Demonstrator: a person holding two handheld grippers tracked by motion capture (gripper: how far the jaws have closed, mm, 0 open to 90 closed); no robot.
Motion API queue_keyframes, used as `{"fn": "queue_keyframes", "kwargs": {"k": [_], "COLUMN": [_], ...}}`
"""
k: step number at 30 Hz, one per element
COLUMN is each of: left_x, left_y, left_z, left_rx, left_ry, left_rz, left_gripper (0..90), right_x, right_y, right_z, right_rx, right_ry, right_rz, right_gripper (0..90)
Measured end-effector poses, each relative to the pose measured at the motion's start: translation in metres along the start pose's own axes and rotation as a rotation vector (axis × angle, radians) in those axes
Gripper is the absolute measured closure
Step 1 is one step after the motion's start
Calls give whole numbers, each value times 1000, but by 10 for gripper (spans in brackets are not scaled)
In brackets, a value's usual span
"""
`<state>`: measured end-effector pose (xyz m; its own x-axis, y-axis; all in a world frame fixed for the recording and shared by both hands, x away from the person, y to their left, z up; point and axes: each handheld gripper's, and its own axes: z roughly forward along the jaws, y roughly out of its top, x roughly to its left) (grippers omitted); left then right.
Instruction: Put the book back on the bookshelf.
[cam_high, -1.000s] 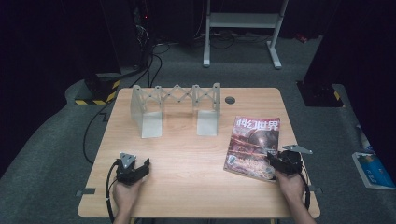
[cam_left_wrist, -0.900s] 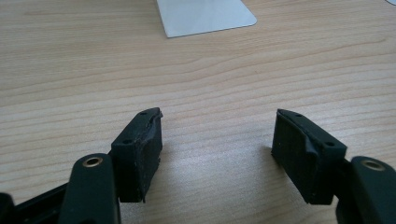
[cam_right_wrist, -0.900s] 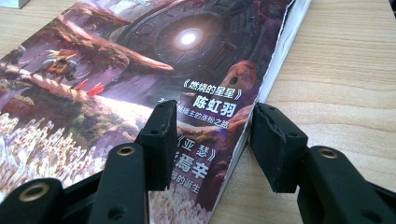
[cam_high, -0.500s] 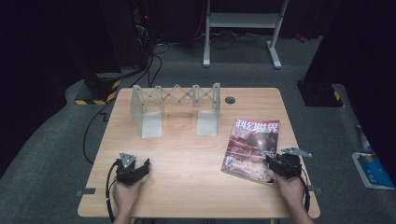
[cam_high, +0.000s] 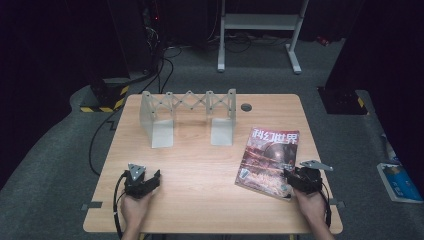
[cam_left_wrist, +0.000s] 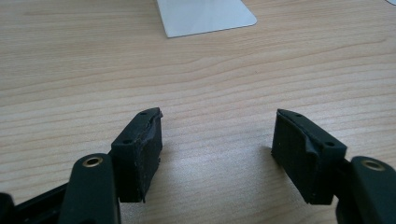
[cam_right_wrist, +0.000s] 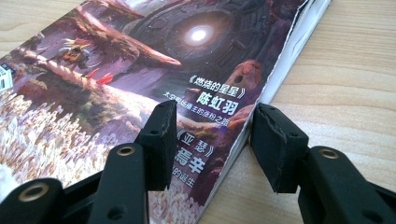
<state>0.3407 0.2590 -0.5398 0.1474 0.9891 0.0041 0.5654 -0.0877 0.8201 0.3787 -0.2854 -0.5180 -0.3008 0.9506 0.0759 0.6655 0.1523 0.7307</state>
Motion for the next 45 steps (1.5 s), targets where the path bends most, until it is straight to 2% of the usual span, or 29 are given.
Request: {"fn": "queue_keyframes", "kwargs": {"k": [6, 18, 45], "left_x": [0, 0, 0], "left_y": [0, 0, 0], "left_z": [0, 0, 0], "left_rx": [0, 0, -1], "left_ry": [0, 1, 2], "left_rz": [0, 0, 0], "left_gripper": [331, 331, 331], "right_x": [3, 10, 28], "right_y": [-1, -10, -27], "right_z": [-2, -7, -22], "right_rx": [6, -13, -19], "right_ry": [-3, 21, 82], "right_rz": [-9, -24, -72], "right_gripper": [515, 514, 514]}}
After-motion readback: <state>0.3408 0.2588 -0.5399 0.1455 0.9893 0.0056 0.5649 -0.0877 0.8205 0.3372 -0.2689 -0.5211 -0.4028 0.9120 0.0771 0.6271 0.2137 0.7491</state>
